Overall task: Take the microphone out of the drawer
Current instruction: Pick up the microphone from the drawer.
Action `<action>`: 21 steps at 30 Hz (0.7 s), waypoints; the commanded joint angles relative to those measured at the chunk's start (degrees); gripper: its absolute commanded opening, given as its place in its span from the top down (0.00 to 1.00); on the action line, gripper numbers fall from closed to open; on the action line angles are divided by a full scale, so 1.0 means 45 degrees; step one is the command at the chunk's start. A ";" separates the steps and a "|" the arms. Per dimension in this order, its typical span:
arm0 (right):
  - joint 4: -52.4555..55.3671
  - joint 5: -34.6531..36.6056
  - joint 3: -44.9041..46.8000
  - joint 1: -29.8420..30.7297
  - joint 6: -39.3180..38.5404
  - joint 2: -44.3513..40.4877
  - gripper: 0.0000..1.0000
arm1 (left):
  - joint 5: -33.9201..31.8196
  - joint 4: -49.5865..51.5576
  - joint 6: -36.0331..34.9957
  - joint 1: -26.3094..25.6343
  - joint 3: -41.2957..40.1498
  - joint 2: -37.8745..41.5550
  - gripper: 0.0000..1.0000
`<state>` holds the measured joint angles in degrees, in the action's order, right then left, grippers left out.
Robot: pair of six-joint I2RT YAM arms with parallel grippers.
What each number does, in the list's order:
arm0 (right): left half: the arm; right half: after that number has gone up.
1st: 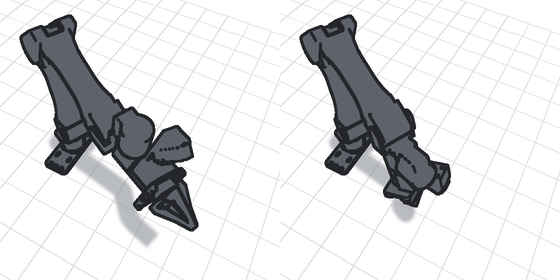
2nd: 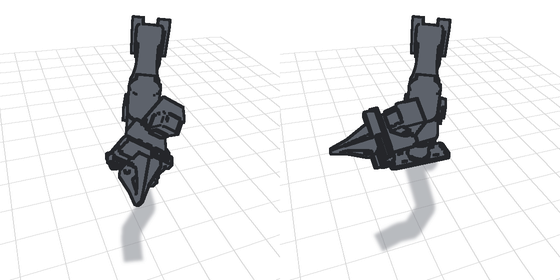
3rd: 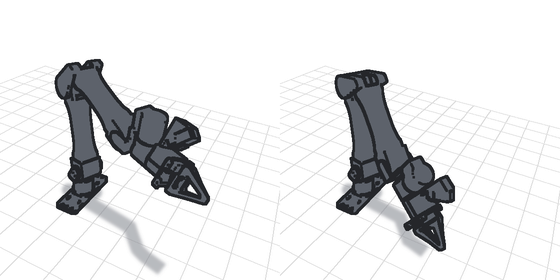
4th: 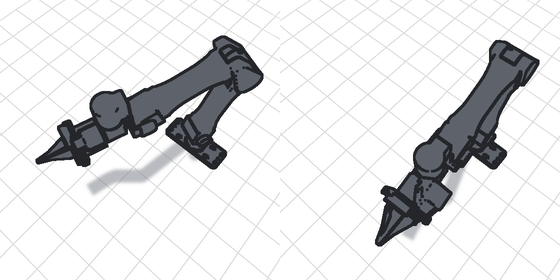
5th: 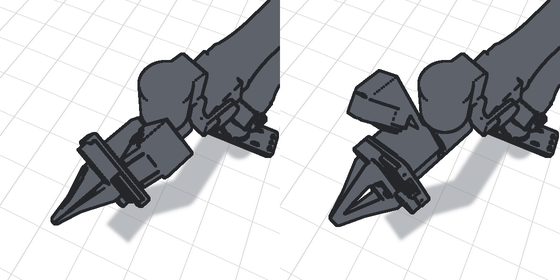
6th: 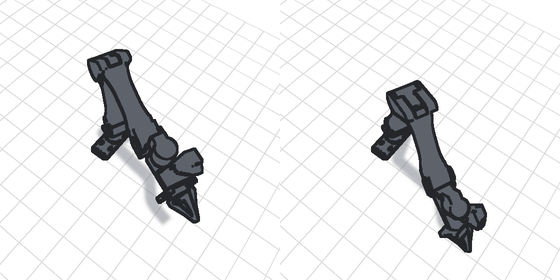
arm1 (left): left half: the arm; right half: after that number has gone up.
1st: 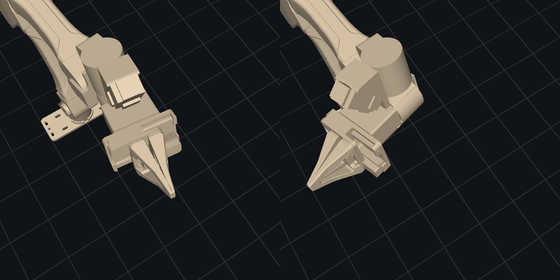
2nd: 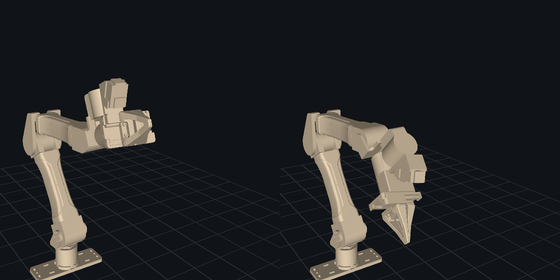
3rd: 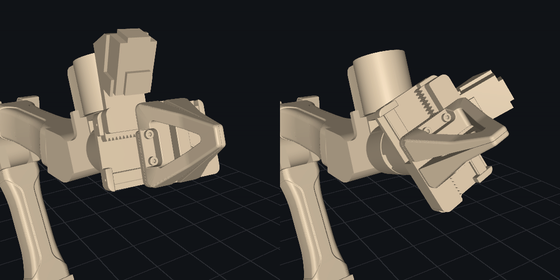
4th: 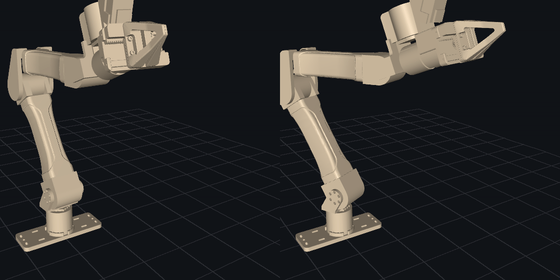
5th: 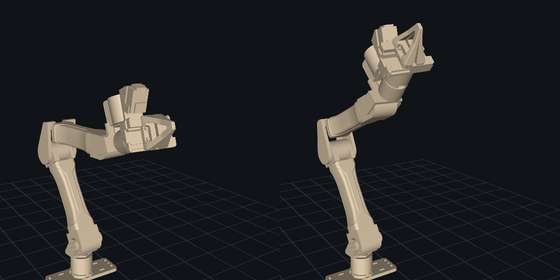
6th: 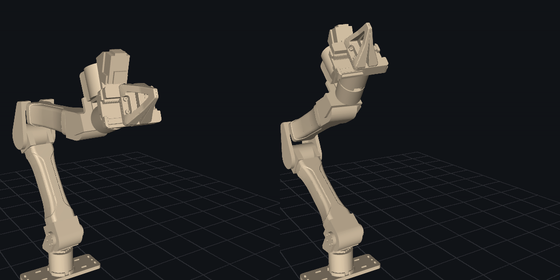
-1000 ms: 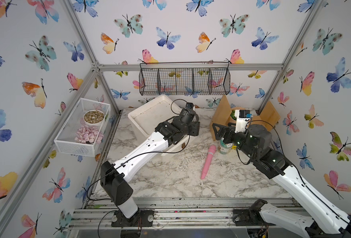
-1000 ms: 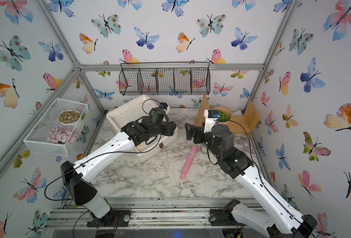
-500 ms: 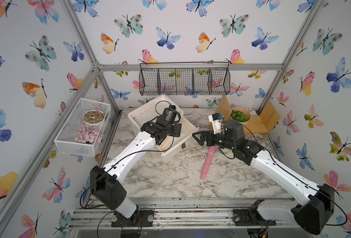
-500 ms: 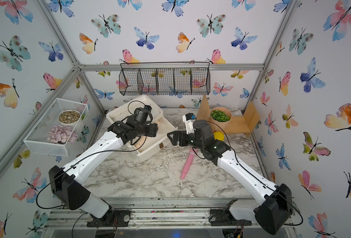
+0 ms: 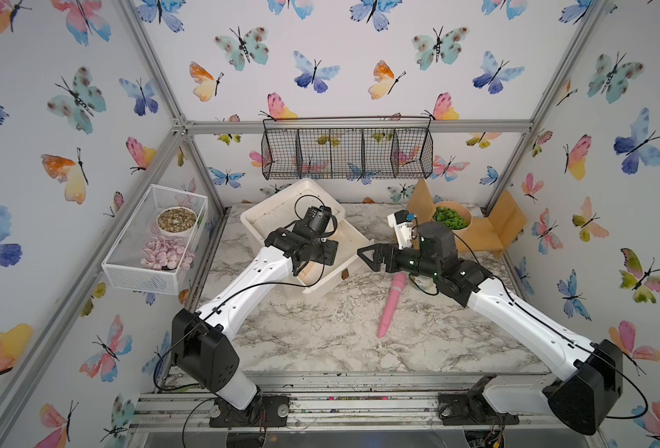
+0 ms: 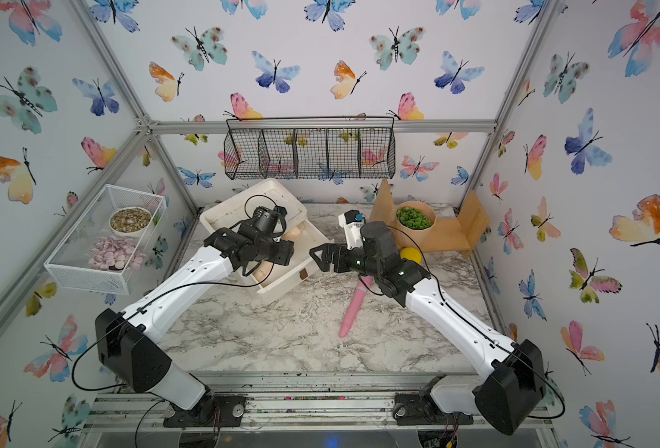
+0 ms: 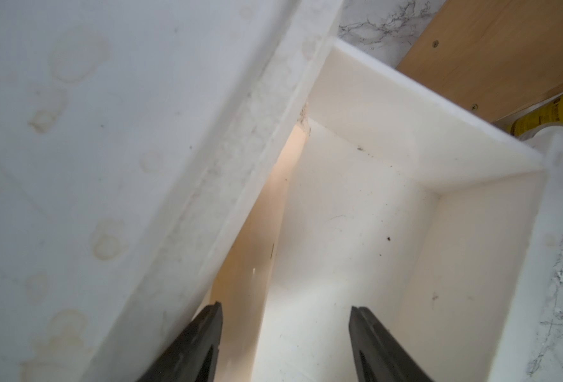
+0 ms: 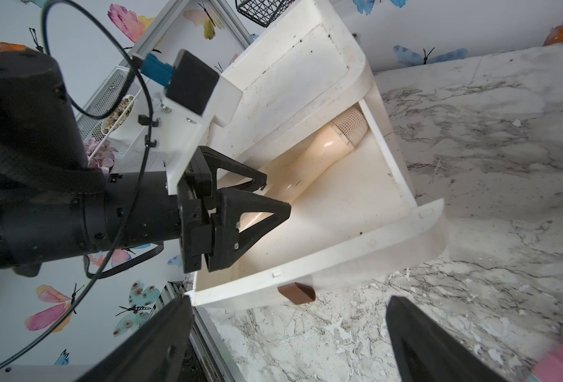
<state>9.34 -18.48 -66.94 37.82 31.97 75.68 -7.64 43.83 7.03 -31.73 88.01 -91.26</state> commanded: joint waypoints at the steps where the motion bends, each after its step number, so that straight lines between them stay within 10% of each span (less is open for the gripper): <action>1: -0.0083 -0.0162 -0.0223 -0.0028 -0.0016 -0.0194 0.02 | -0.1107 0.0632 -0.0197 0.0299 0.0416 -0.0675 0.34; 21: 0.0185 0.0070 -0.0435 -0.0040 -0.0360 -0.0134 0.02 | -0.4126 0.0499 0.0039 0.0227 0.0035 -0.1276 0.35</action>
<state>9.61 -18.44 -67.00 37.82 31.40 75.53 -16.88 45.76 6.61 -32.97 89.43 -94.80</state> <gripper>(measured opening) 0.983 0.654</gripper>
